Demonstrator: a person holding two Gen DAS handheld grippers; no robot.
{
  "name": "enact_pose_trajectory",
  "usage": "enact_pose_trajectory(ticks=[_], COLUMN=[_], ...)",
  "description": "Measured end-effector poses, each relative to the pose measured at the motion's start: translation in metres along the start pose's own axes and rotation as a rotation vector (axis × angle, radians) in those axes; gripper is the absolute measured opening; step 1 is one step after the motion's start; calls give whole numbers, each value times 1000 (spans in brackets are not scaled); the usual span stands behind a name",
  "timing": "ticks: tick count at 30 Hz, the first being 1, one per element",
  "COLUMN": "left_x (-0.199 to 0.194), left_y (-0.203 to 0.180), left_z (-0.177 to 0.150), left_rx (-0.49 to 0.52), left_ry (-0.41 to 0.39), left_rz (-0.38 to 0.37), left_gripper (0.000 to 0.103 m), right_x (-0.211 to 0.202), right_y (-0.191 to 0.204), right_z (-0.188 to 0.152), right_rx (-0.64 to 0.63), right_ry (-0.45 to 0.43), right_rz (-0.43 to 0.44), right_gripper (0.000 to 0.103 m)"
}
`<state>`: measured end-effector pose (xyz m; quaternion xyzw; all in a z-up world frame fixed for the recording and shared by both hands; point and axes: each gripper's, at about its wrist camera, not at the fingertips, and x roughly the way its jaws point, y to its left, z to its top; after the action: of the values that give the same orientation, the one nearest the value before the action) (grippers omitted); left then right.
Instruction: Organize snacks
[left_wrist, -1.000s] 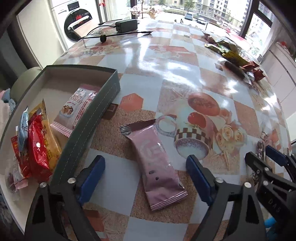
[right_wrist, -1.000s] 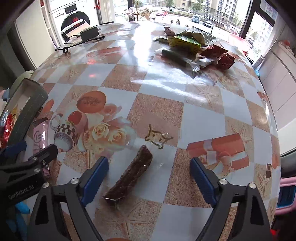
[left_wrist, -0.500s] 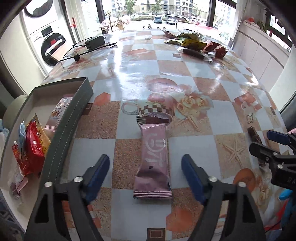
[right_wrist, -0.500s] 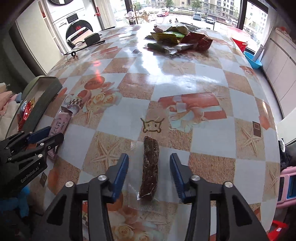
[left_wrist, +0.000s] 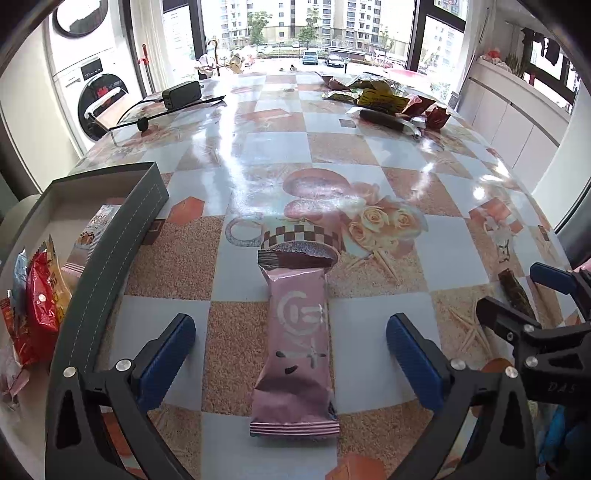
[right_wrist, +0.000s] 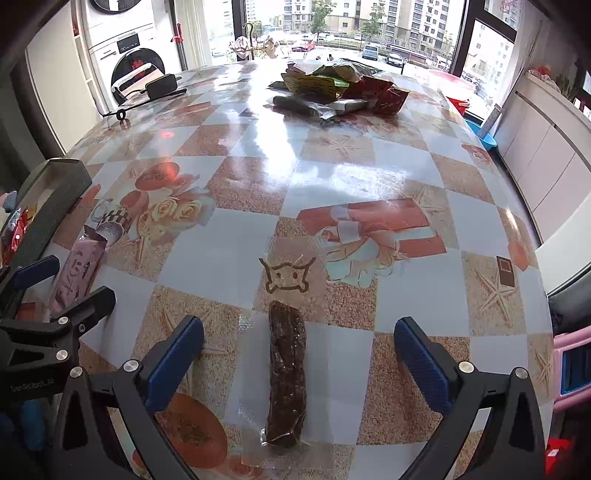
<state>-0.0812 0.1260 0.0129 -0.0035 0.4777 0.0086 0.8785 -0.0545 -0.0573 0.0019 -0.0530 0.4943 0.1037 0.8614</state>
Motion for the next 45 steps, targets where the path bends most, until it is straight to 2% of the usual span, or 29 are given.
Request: enact_pose_trajectory(ticks=[3,45], left_x=[-4,-6], left_y=[0,1], left_z=[-1,-4], left_rx=[-5,-9], left_ry=[-8,-16], left_rz=[3,4], left_gripper=[103,103], right_x=[-1,-1], right_y=[0,0], right_z=[-4,-4], right_rx=[-9,-11], right_ry=[-34,-37], right_rz=[11,7], right_gripper=[103,103])
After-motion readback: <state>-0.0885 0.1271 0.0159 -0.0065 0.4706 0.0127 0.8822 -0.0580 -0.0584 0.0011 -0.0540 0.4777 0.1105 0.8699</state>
